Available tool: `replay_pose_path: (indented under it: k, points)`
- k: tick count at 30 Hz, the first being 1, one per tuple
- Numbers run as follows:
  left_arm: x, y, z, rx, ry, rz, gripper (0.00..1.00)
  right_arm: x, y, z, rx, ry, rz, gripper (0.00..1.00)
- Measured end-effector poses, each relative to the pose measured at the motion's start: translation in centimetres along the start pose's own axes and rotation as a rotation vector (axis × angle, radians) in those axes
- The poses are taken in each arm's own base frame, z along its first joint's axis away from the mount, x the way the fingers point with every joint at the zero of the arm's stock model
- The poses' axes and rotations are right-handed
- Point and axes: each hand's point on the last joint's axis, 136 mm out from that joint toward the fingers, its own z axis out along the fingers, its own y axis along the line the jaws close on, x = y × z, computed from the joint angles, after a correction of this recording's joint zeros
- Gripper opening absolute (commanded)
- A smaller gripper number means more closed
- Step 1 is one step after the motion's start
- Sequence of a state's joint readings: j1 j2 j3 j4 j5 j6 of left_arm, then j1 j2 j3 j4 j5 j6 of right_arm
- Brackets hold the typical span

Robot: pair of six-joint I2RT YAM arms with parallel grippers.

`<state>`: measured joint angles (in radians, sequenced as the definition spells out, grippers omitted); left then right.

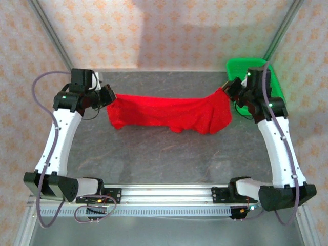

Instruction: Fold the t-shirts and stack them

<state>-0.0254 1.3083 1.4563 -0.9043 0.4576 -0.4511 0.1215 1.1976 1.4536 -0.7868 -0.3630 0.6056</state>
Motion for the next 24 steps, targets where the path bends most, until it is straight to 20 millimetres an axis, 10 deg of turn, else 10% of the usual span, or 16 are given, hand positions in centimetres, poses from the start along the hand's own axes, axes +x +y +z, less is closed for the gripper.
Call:
replay_pose_path:
  k: [15, 24]
  points:
    - [15.6, 11.2, 8.1, -0.24, 0.425, -0.193, 0.0, 10.4, -11.2, 1.9, 0.225, 0.225, 0.123, 0.0]
    - [18.1, 12.6, 13.5, -0.305, 0.555, -0.189, 0.04, 12.2, -14.4, 5.4, 0.347, 0.312, 0.141, 0.0]
